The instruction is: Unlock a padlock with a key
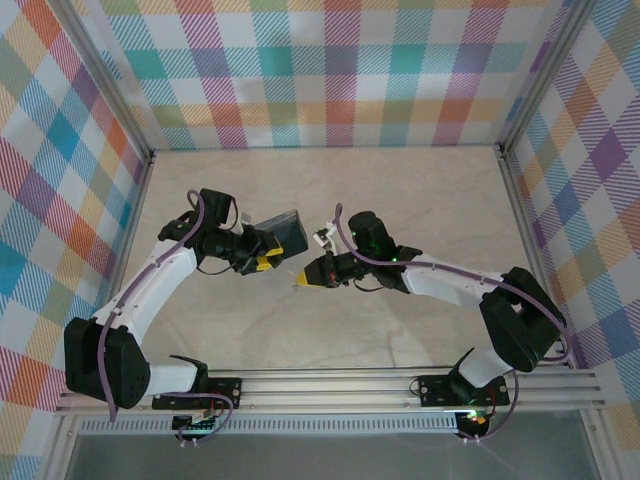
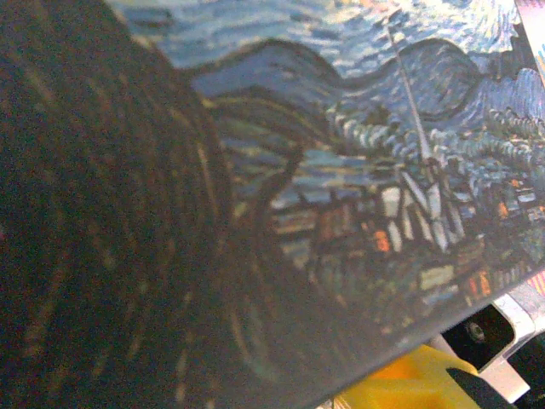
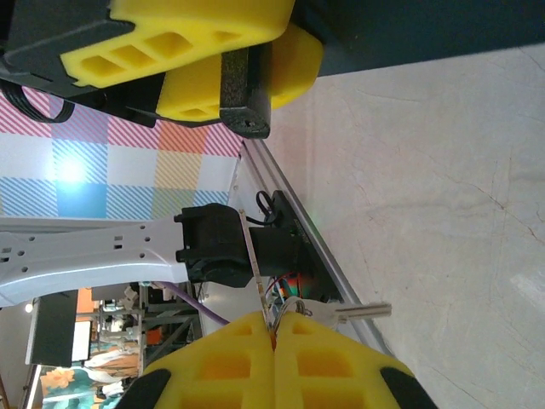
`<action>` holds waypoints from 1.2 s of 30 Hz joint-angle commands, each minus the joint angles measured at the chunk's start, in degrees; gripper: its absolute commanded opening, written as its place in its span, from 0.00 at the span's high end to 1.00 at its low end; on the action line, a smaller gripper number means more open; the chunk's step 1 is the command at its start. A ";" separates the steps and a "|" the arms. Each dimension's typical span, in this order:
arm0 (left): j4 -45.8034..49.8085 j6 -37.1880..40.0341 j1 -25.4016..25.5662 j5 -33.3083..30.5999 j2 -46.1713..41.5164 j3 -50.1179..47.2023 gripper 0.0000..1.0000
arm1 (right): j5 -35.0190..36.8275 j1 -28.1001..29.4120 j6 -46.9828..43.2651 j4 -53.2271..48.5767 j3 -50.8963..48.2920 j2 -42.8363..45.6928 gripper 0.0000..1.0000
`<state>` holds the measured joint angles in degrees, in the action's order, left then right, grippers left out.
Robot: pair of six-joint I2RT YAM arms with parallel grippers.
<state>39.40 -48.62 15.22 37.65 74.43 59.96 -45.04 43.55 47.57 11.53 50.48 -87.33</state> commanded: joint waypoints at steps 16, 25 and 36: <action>-1.34 -0.16 -0.37 5.03 -1.64 1.03 1.00 | 0.51 0.32 2.25 3.46 4.19 -3.02 1.00; -1.42 -0.25 -0.36 4.91 -2.38 0.87 1.00 | 0.48 0.40 3.79 5.24 4.72 -4.34 1.00; -1.34 -0.25 -0.36 4.72 -2.79 0.59 1.00 | 1.17 0.48 4.79 6.60 4.72 -4.37 1.00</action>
<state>38.98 -48.82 15.22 39.88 73.67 59.94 -44.42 43.86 51.86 15.31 53.39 -91.24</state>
